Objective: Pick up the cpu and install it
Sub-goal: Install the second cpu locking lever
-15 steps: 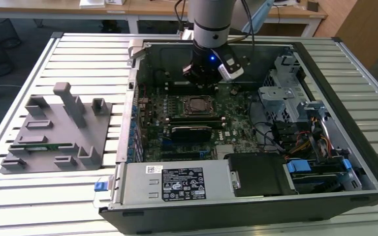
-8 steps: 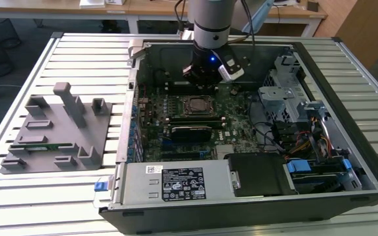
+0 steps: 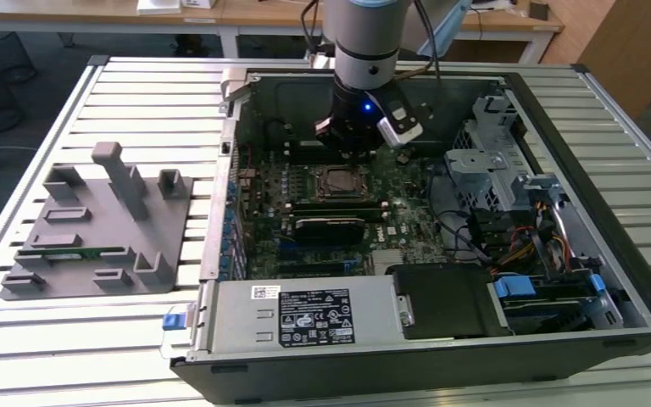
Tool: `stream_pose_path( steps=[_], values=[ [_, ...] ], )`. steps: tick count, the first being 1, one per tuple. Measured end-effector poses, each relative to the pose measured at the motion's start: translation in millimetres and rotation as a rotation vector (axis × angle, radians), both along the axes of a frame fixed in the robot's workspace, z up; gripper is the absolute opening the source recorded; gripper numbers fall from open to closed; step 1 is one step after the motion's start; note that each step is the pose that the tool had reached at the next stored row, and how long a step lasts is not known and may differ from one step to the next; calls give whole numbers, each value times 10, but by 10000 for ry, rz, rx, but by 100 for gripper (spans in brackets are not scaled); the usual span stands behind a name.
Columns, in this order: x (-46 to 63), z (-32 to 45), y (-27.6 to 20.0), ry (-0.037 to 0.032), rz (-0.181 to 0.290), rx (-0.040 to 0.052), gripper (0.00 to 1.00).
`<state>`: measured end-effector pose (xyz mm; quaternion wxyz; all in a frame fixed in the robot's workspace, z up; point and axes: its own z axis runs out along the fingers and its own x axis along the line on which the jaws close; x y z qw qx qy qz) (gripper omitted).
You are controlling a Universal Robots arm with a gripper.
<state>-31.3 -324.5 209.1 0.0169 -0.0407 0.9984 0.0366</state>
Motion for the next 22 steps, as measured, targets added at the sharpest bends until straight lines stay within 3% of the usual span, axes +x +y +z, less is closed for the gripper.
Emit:
stream_pose_path(
  steps=[6,8,14,17,18,22],
  values=[
    [16,-2,-149,0,1,1,11],
    [18,1,-173,-1,1,2,11],
    [18,166,-180,-1,0,1,11],
    [18,289,-180,-1,0,2,11],
    [19,372,-196,-1,-4,3,11],
    [19,371,-266,0,-8,0,11]
  ],
)
